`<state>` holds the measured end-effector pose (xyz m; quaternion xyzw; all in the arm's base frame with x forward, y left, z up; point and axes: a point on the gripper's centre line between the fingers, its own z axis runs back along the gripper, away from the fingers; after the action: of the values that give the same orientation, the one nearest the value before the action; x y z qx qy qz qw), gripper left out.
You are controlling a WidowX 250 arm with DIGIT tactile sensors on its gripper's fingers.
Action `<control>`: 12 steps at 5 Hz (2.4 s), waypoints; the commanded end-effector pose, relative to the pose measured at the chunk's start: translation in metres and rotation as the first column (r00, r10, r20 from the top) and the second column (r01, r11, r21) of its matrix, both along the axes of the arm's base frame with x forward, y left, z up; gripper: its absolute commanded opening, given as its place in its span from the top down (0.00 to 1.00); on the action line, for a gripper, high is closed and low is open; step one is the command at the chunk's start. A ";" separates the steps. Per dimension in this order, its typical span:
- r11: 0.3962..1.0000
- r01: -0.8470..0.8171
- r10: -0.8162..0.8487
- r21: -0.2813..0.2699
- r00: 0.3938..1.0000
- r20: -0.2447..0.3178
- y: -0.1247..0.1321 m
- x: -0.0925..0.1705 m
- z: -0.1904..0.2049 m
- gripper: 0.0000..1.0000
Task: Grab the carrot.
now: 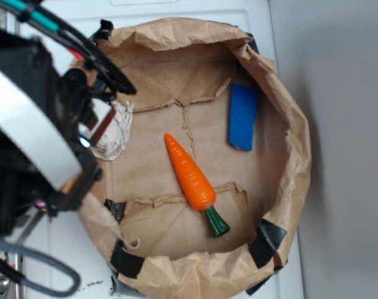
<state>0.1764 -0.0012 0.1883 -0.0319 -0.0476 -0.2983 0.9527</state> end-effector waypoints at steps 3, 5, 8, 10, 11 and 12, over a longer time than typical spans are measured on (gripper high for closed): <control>1.000 -0.008 0.008 -0.001 1.000 0.023 -0.004 -0.007 0.003 0.00; 1.000 -0.023 0.023 0.009 1.000 0.001 0.011 0.091 -0.033 0.00; 0.994 0.092 -0.095 0.064 0.994 0.060 0.013 0.089 -0.086 0.00; 0.986 0.136 -0.139 0.096 0.990 0.030 0.006 0.096 -0.122 0.00; 0.980 0.179 -0.182 0.085 0.983 0.036 -0.010 0.102 -0.142 0.00; 0.974 0.221 -0.222 0.047 0.975 0.020 -0.030 0.103 -0.162 0.00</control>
<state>0.2836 -0.0193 0.0212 -0.0163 -0.0357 -0.3872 0.9212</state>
